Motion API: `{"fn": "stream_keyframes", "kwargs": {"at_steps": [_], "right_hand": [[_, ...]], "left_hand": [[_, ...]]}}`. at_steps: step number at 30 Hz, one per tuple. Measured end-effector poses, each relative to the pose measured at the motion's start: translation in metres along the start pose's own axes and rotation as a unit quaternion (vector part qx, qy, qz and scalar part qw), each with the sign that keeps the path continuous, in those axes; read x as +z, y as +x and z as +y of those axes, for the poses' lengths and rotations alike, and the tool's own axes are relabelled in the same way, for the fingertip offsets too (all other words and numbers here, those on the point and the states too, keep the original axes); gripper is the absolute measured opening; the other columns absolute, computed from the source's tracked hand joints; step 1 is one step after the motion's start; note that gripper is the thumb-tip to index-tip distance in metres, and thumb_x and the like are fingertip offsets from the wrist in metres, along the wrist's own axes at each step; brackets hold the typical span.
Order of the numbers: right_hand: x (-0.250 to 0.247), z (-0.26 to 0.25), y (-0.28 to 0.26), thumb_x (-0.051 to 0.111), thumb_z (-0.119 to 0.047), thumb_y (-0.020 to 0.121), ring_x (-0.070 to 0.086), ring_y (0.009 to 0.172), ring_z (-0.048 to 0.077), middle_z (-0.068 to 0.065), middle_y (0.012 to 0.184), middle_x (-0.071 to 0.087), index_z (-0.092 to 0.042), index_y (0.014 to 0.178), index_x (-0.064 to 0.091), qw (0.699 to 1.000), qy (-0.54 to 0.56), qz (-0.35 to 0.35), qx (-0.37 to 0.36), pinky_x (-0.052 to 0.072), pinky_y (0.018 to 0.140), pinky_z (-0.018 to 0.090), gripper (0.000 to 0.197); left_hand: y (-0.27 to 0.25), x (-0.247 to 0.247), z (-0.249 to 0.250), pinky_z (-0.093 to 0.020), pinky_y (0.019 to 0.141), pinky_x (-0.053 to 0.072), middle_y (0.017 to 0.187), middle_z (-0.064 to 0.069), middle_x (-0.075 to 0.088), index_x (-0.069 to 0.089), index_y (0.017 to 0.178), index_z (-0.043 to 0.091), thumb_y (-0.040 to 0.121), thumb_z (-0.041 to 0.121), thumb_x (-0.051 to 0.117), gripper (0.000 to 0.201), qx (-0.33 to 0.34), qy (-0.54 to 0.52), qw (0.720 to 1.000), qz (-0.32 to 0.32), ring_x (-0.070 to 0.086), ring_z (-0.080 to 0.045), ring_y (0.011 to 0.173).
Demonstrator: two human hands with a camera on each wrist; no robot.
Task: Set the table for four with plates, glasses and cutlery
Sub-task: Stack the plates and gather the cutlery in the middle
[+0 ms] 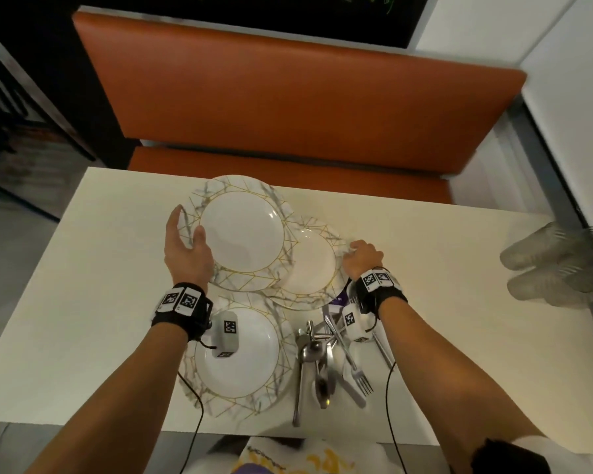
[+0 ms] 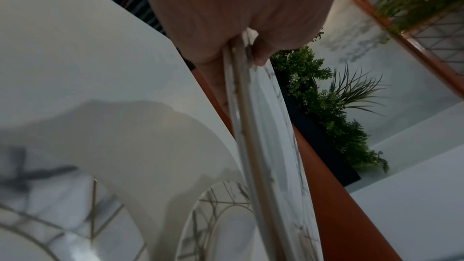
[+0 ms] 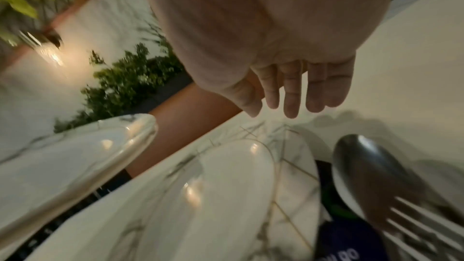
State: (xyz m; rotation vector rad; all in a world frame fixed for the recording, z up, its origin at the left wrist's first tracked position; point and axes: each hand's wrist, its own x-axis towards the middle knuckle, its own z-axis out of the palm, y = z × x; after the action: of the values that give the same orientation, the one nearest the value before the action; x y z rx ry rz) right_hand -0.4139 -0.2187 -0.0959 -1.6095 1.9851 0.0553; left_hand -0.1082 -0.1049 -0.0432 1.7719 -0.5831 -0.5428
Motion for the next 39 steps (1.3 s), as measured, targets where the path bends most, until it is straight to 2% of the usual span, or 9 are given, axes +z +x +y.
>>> {"fn": "stream_keyframes", "kwargs": {"at_steps": [4, 8, 12, 19, 23, 24, 28, 34, 39], "right_hand": [[0.013, 0.003, 0.018, 0.052, -0.033, 0.095, 0.042, 0.132, 0.036, 0.01, 0.143, 0.051, -0.018, 0.142, 0.048, 0.999, -0.041, -0.025, 0.013, 0.037, 0.106, 0.046, 0.049], [0.017, 0.0, 0.028, 0.06, -0.031, 0.088, 0.051, 0.127, 0.035, 0.009, 0.133, 0.062, -0.025, 0.137, 0.055, 0.999, 0.015, -0.024, 0.029, 0.035, 0.107, 0.046, 0.049], [0.01, -0.004, 0.034, 0.055, -0.02, 0.091, 0.056, 0.124, 0.035, 0.012, 0.135, 0.061, -0.017, 0.135, 0.058, 0.994, 0.102, 0.002, 0.029, 0.045, 0.105, 0.041, 0.045], [-0.051, 0.002, 0.025, 0.045, -0.008, 0.1, 0.059, 0.119, 0.033, 0.014, 0.132, 0.063, -0.012, 0.128, 0.062, 0.964, 0.237, 0.112, 0.041, 0.039, 0.084, 0.024, 0.033], [-0.093, 0.013, 0.014, 0.045, -0.008, 0.1, 0.058, 0.118, 0.034, 0.016, 0.128, 0.065, -0.009, 0.126, 0.064, 0.94, 0.275, 0.2, 0.034, 0.036, 0.084, 0.023, 0.032], [-0.1, 0.016, 0.012, 0.046, -0.008, 0.1, 0.058, 0.118, 0.033, 0.015, 0.127, 0.065, -0.009, 0.125, 0.065, 0.934, 0.286, 0.21, 0.031, 0.036, 0.084, 0.023, 0.032], [-0.104, 0.019, 0.002, 0.05, -0.008, 0.097, 0.059, 0.111, 0.026, 0.011, 0.124, 0.066, -0.011, 0.122, 0.068, 0.922, 0.334, 0.199, 0.008, 0.039, 0.085, 0.024, 0.031], [-0.061, 0.004, -0.026, 0.052, -0.015, 0.087, 0.067, 0.104, 0.029, 0.006, 0.111, 0.072, -0.02, 0.112, 0.072, 0.921, 0.371, 0.116, -0.009, 0.056, 0.096, 0.048, 0.033], [-0.022, -0.009, -0.058, 0.05, -0.023, 0.092, 0.067, 0.102, 0.03, 0.005, 0.112, 0.071, -0.028, 0.113, 0.067, 0.932, 0.352, 0.084, -0.022, 0.056, 0.094, 0.05, 0.028]], "left_hand": [[0.007, -0.003, -0.006, -0.026, 0.116, 0.032, 0.158, 0.005, 0.047, 0.046, 0.154, 0.03, 0.104, 0.013, 0.058, 0.054, 0.02, 0.036, 0.999, 0.004, 0.04, -0.014, 0.147], [0.01, -0.001, -0.01, -0.031, 0.12, 0.034, 0.159, 0.005, 0.047, 0.046, 0.154, 0.031, 0.104, 0.014, 0.057, 0.054, 0.017, 0.042, 0.999, 0.014, 0.041, -0.015, 0.147], [0.013, 0.002, -0.008, -0.029, 0.12, 0.033, 0.16, 0.005, 0.046, 0.045, 0.154, 0.031, 0.105, 0.014, 0.055, 0.054, 0.016, 0.049, 0.999, 0.018, 0.04, -0.014, 0.148], [0.014, 0.011, 0.005, -0.016, 0.11, 0.033, 0.159, 0.004, 0.047, 0.044, 0.156, 0.031, 0.107, 0.013, 0.052, 0.053, 0.024, 0.038, 0.999, 0.016, 0.041, -0.013, 0.146], [0.009, 0.013, 0.012, 0.001, 0.098, 0.033, 0.154, 0.006, 0.048, 0.044, 0.156, 0.03, 0.108, 0.012, 0.05, 0.052, 0.026, 0.018, 0.999, -0.002, 0.041, -0.004, 0.137], [0.007, 0.013, 0.012, 0.0, 0.099, 0.034, 0.154, 0.007, 0.048, 0.044, 0.156, 0.031, 0.108, 0.012, 0.05, 0.051, 0.027, 0.016, 0.999, -0.008, 0.04, -0.003, 0.136], [-0.002, 0.013, 0.007, -0.028, 0.116, 0.035, 0.158, 0.005, 0.048, 0.048, 0.153, 0.036, 0.108, 0.016, 0.051, 0.049, 0.018, -0.005, 0.999, -0.04, 0.041, -0.013, 0.145], [-0.025, 0.011, 0.002, -0.032, 0.121, 0.036, 0.153, 0.012, 0.053, 0.057, 0.146, 0.036, 0.106, 0.011, 0.053, 0.048, 0.006, -0.053, 0.994, -0.097, 0.046, -0.008, 0.144], [-0.042, 0.003, 0.0, -0.033, 0.122, 0.036, 0.152, 0.012, 0.054, 0.062, 0.142, 0.035, 0.107, 0.011, 0.048, 0.045, -0.024, -0.102, 0.987, -0.119, 0.045, -0.007, 0.144]]}}
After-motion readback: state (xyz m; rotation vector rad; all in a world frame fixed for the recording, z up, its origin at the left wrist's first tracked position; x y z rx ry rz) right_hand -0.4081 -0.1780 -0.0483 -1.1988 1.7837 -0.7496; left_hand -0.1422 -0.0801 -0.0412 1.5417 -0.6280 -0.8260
